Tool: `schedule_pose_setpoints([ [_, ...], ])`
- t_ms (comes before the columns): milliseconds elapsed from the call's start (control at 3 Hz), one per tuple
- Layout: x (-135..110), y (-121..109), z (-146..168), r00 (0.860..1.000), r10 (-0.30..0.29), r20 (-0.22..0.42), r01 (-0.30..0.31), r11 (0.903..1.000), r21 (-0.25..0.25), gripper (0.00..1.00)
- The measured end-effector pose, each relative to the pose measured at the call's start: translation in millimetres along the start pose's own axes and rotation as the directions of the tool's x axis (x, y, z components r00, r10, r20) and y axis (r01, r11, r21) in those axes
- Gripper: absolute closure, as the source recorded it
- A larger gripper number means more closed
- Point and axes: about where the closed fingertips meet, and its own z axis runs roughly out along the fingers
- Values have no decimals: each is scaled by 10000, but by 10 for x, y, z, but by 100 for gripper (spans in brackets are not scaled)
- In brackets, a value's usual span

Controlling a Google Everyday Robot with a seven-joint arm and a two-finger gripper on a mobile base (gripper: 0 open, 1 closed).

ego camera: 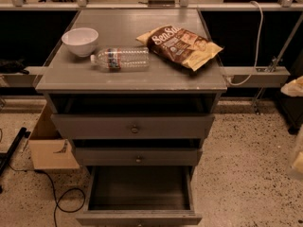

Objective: Close bottom drawer

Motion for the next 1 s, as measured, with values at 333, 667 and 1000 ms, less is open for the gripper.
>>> schedule_pose_setpoints([
  [333, 99, 226, 10, 9999, -117, 70, 120, 9991, -395, 0],
  [667, 107, 244, 15, 9999, -139, 82, 143, 9990, -433, 0],
  [1000, 36, 106, 124, 9997, -176, 187, 185, 9985, -508, 0],
])
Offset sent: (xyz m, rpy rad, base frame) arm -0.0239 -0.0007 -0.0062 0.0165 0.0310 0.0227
